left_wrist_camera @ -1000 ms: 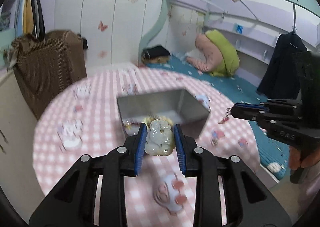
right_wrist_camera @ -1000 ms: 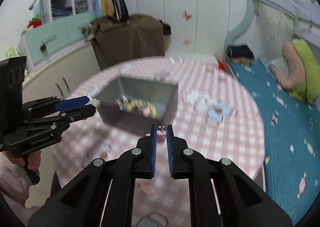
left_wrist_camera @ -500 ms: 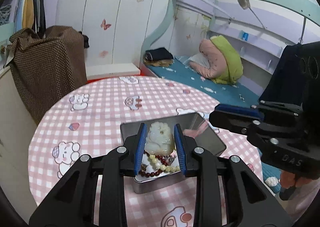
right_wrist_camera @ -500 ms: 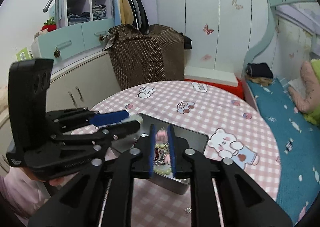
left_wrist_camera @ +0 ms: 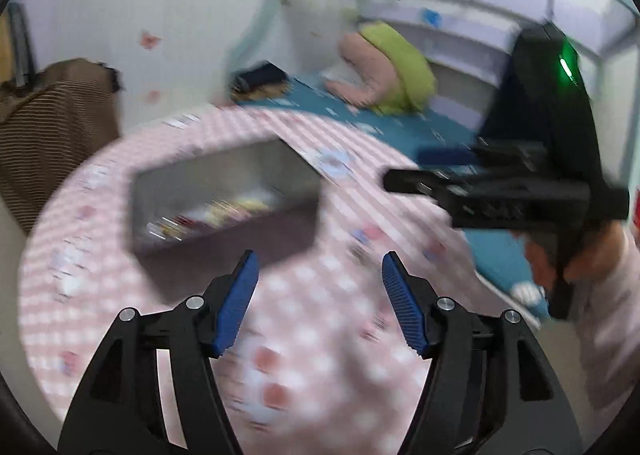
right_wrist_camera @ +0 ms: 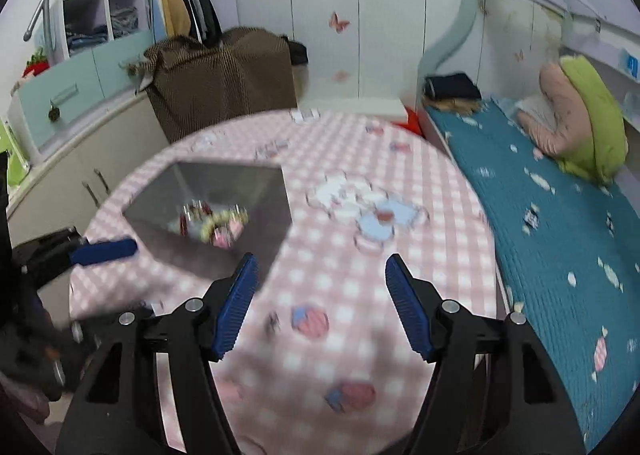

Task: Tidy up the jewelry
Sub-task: 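Lower the jade pendant into the grey box and open the left tool, then grasp the small pink charm earring from the table with the right tool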

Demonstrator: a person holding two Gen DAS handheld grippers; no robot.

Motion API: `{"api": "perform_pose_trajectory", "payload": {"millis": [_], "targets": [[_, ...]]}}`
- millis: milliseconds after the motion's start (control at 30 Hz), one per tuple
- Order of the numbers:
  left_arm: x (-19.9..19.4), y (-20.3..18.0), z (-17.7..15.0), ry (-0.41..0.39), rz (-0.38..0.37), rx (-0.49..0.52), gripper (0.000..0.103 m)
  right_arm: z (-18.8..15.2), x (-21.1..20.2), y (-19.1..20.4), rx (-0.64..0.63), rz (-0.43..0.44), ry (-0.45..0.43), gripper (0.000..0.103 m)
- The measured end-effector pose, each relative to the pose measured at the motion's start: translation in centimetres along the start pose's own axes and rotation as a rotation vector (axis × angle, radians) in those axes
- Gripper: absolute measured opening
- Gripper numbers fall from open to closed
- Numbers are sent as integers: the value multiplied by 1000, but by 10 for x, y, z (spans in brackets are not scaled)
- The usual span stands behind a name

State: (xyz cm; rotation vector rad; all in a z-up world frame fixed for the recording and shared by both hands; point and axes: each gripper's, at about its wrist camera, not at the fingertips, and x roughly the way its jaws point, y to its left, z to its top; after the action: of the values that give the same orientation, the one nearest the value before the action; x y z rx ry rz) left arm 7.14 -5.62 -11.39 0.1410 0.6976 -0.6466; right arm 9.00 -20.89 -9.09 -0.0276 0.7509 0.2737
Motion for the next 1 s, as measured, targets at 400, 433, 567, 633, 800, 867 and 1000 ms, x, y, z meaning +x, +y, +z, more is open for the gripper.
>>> {"api": "perform_pose_trajectory", "payload": {"millis": [400, 433, 567, 633, 800, 867, 1000], "targets": [[32, -10, -23, 101, -4, 12, 0, -21, 11, 2, -13, 46, 46, 63], [30, -7, -22, 96, -3, 2, 0, -20, 14, 3, -18, 48, 49, 63], [17, 10, -19, 63, 14, -54, 0, -19, 25, 16, -50, 70, 69, 63], [9, 20, -18, 56, 0, -80, 0, -19, 27, 24, -66, 74, 65, 62], [-8, 9, -19, 52, -118, -35, 39, -12, 21, 11, -16, 48, 39, 61], [-7, -2, -21, 59, -142, 1, 42, -11, 17, 4, 0, 31, 37, 61], [12, -15, -28, 101, -136, 54, 11, -14, 14, 2, -8, 24, 48, 61]]}}
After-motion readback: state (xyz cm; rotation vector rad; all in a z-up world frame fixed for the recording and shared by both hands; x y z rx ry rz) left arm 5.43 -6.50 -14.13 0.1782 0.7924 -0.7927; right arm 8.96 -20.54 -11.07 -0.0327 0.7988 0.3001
